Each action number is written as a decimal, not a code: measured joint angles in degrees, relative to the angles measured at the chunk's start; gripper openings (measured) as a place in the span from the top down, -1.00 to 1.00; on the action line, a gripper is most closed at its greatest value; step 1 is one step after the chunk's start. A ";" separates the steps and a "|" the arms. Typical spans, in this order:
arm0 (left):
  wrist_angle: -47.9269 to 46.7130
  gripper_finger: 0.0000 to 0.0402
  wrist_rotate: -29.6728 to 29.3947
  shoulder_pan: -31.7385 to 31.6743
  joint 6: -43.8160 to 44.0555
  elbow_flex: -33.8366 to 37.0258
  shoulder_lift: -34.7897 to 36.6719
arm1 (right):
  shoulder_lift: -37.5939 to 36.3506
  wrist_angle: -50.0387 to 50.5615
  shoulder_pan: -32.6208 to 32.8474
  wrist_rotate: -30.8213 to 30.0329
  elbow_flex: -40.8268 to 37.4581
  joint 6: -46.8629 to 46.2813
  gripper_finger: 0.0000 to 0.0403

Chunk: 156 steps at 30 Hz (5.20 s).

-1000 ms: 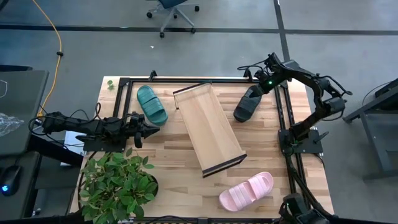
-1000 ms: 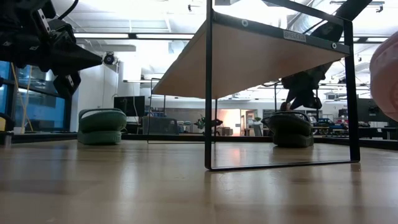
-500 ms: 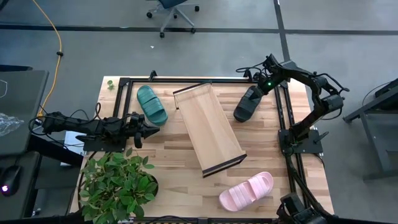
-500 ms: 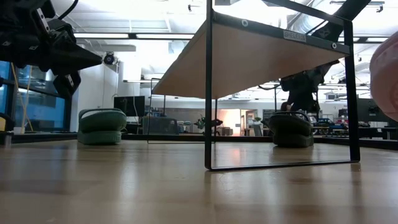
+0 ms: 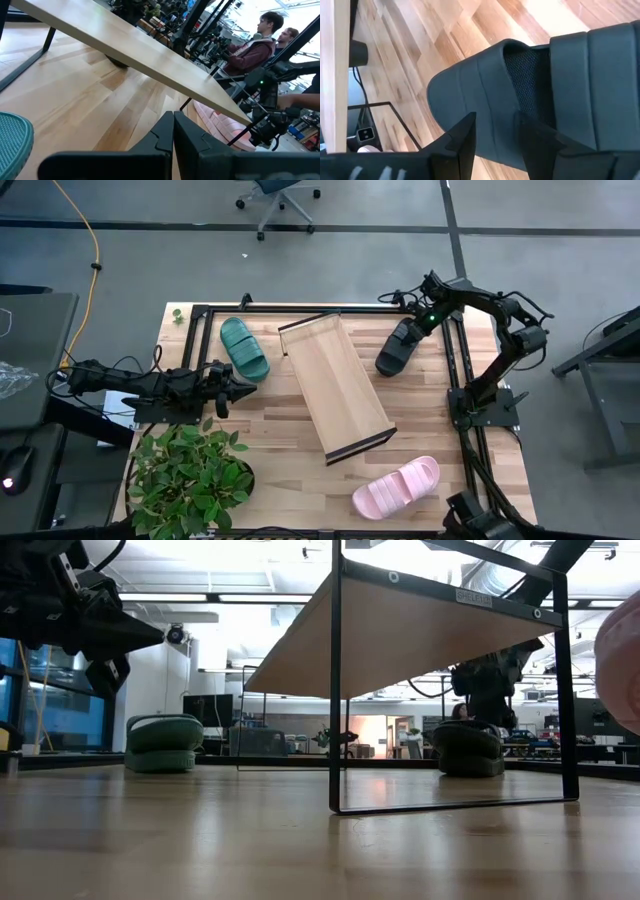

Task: Pick and place slides into the shelf
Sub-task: Put the black pair of slides on the shelf

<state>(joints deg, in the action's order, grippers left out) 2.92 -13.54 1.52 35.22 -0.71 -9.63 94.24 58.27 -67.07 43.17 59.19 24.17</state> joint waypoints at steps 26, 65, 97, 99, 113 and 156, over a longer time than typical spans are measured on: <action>-0.11 1.00 -0.02 0.00 -0.11 0.01 0.01 | 0.80 -0.90 3.01 -1.82 1.01 -0.06 0.36; -0.04 1.00 -0.02 0.00 -0.26 0.01 0.00 | 2.80 -1.07 5.58 0.99 0.96 0.30 0.99; -0.06 1.00 -0.02 0.00 -0.44 0.00 0.00 | 2.45 13.32 0.17 15.44 15.50 1.81 0.99; -0.06 1.00 -0.02 0.00 -0.44 0.00 0.01 | 1.49 13.58 0.17 15.93 15.68 1.73 0.99; -0.09 1.00 -0.02 0.00 -0.92 0.00 0.02 | -9.07 13.51 0.17 17.29 15.81 -5.44 0.99; -0.09 1.00 -0.02 0.01 -0.91 0.01 0.01 | -33.47 -9.35 7.23 16.42 15.79 -52.21 0.99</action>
<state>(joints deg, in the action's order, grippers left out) 2.83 -13.56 1.53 34.32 -0.70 -9.62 60.77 48.93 -59.83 59.60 74.98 -28.04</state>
